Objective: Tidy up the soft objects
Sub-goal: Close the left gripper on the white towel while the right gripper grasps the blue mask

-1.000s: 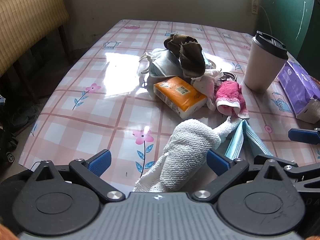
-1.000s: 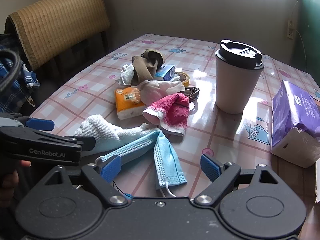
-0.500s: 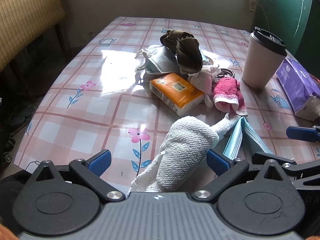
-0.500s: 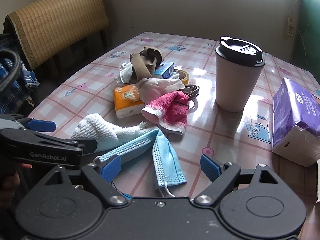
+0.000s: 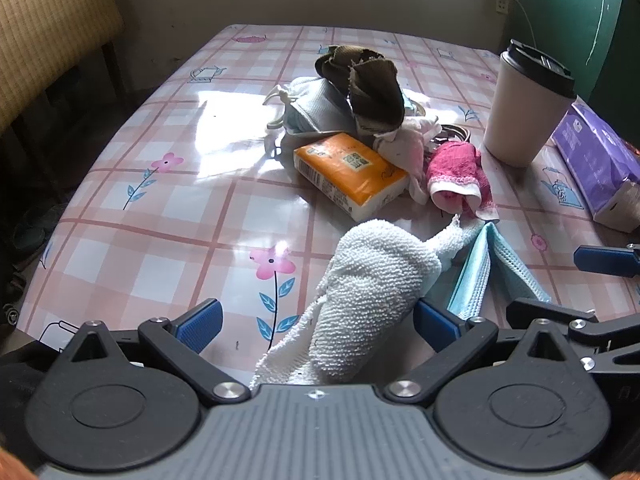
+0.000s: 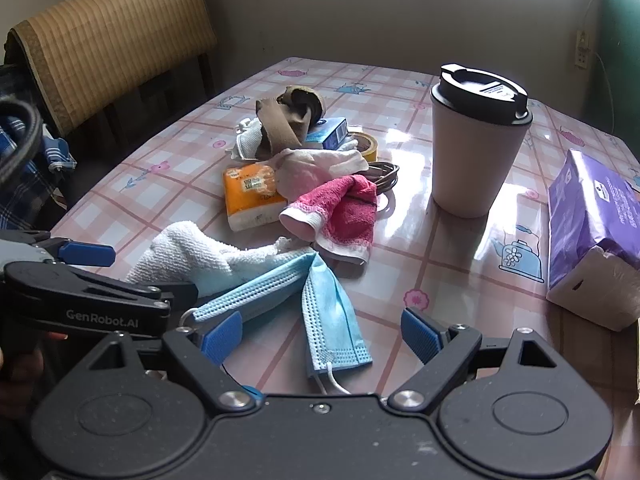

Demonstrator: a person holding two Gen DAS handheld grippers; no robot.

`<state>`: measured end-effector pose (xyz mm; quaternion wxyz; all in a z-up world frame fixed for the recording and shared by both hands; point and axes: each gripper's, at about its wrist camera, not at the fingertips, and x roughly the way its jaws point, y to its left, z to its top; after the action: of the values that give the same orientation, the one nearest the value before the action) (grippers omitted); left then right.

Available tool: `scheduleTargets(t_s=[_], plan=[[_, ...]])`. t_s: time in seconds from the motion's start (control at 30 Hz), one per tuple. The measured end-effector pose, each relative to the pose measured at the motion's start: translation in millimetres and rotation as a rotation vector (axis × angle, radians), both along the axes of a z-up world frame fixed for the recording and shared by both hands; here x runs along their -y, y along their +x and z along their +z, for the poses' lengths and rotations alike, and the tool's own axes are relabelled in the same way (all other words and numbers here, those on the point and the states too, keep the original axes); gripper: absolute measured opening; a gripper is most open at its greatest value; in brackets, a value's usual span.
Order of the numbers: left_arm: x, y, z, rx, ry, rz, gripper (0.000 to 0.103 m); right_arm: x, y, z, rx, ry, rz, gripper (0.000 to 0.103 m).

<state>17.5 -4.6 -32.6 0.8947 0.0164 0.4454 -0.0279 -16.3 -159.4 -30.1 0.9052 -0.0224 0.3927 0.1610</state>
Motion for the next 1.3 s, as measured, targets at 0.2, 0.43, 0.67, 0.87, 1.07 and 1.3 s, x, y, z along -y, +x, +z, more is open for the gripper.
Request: scheduleTargets(t_s=[0.2,0.43,0.67,0.87,1.07,1.3], plan=[[0,6,-9,-0.011,0.015,-0.03,0.103,2,12,-12,-0.025,-0.004,0.003,0.101],[7,18,-15,0.017,0.03,-0.083,0.103,5,28,-23,-0.036,0.046,0.036,0.095],[17,25,-14,0.077,-0.01,-0.143,0.064,4,36,-21,0.0,0.029,0.04,0.03],[13,18,-6,0.089,-0.066,-0.126,0.048,2,30,-9,0.019,0.052,0.078,0.02],[-1,10,9,0.121,-0.087,-0.068,0.049,9,25,16,0.078,0.087,0.056,0.018],[-10,17,42,0.176,-0.089,0.022,0.049,6,30,45,0.14,0.087,0.034,0.018]])
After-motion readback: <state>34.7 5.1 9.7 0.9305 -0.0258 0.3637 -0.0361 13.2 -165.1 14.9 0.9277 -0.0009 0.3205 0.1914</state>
